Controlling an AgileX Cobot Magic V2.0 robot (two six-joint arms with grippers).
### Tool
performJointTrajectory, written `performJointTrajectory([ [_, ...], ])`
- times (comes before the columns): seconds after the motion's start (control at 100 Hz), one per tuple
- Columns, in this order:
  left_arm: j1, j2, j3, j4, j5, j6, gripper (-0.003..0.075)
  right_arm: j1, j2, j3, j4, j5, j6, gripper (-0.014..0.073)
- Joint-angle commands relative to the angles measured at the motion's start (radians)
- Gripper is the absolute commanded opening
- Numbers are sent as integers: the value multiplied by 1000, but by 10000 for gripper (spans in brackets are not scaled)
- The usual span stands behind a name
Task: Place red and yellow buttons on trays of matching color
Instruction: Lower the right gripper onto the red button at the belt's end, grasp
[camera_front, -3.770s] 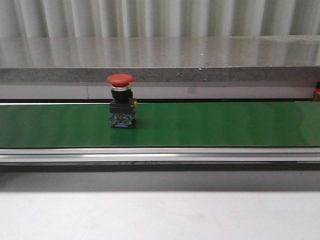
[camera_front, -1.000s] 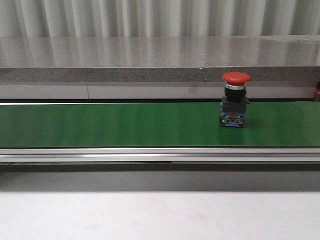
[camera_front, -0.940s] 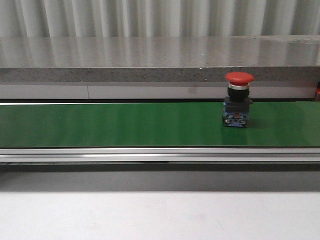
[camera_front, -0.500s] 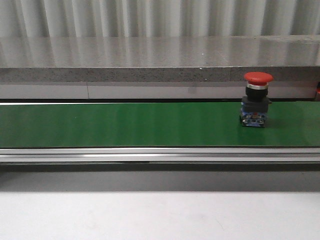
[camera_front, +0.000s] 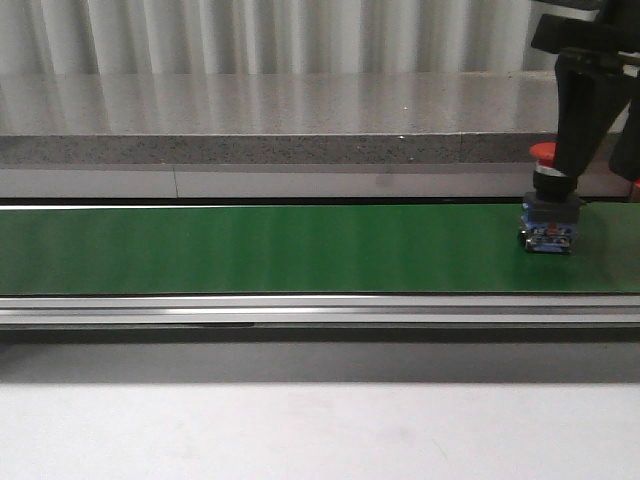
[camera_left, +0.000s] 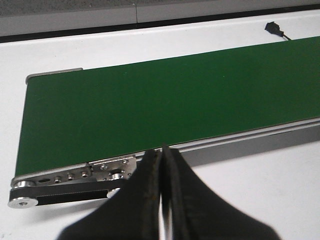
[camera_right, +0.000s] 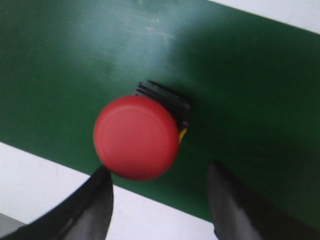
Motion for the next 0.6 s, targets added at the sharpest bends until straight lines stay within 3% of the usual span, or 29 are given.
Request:
performJointTrajectory([
  [0.0, -7, 3, -27, -19, -71, 2, -20, -1, -9, -49, 16, -29, -24, 427],
  [0.2, -7, 3, -27, -19, -71, 2, -20, -1, 37, -62, 16, -83, -31, 400],
  [0.42, -7, 3, -27, -19, -71, 2, -20, -2, 43, -62, 16, -87, -31, 50],
  [0.59, -7, 3, -27, -19, -71, 2, -20, -33, 14, -64, 0, -109, -24, 11],
])
